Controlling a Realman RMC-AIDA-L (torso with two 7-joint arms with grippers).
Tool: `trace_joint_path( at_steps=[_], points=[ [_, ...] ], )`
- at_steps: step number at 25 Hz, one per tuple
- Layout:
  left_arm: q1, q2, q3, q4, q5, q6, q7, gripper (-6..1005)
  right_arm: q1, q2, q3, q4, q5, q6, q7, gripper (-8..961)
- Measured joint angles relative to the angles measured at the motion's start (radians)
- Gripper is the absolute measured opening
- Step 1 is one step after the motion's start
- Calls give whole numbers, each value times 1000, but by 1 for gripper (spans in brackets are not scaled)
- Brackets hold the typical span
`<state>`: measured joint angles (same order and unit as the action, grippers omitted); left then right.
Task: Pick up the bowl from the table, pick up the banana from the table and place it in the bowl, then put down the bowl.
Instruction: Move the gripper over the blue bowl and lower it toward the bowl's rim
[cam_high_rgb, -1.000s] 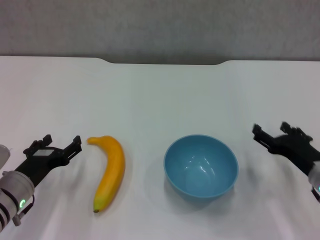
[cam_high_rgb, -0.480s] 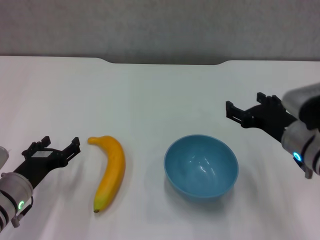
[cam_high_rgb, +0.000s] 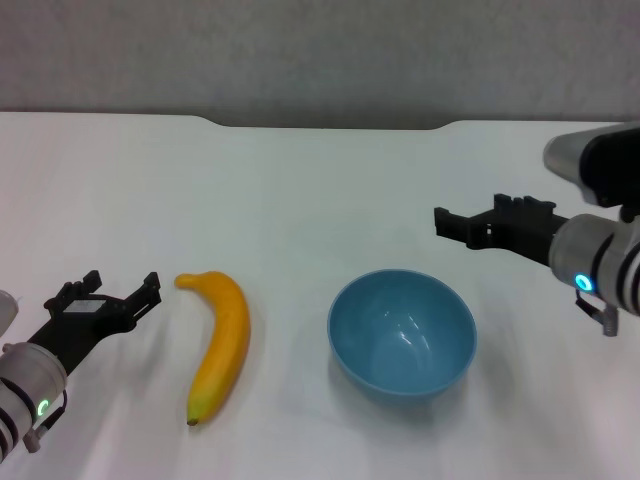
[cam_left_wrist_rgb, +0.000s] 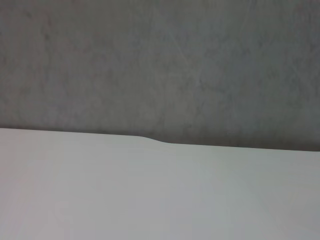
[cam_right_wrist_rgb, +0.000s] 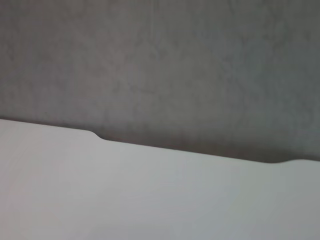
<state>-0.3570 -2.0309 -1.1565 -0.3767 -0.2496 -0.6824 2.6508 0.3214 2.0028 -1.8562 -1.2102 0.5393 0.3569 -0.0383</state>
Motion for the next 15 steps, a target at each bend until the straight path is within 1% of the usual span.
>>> trace_joint_path(
  at_steps=[1,4,6,9,15],
  points=[
    [-1,0,0,0,0,0,0,893,1,0,20,-1,47,25,-46,813],
    [-3,0,0,1,0,1,0,893,32,0,133,6,228,177,-228,806],
    [-5,0,0,1,0,2,0,893,56,1,208,23,291,264,-303,801],
    [-7,0,0,1,1,3,0,893,83,1,277,45,313,354,-345,793],
    [-10,0,0,0,-2,3,0,893,170,1,362,119,342,516,-409,779]
  ],
)
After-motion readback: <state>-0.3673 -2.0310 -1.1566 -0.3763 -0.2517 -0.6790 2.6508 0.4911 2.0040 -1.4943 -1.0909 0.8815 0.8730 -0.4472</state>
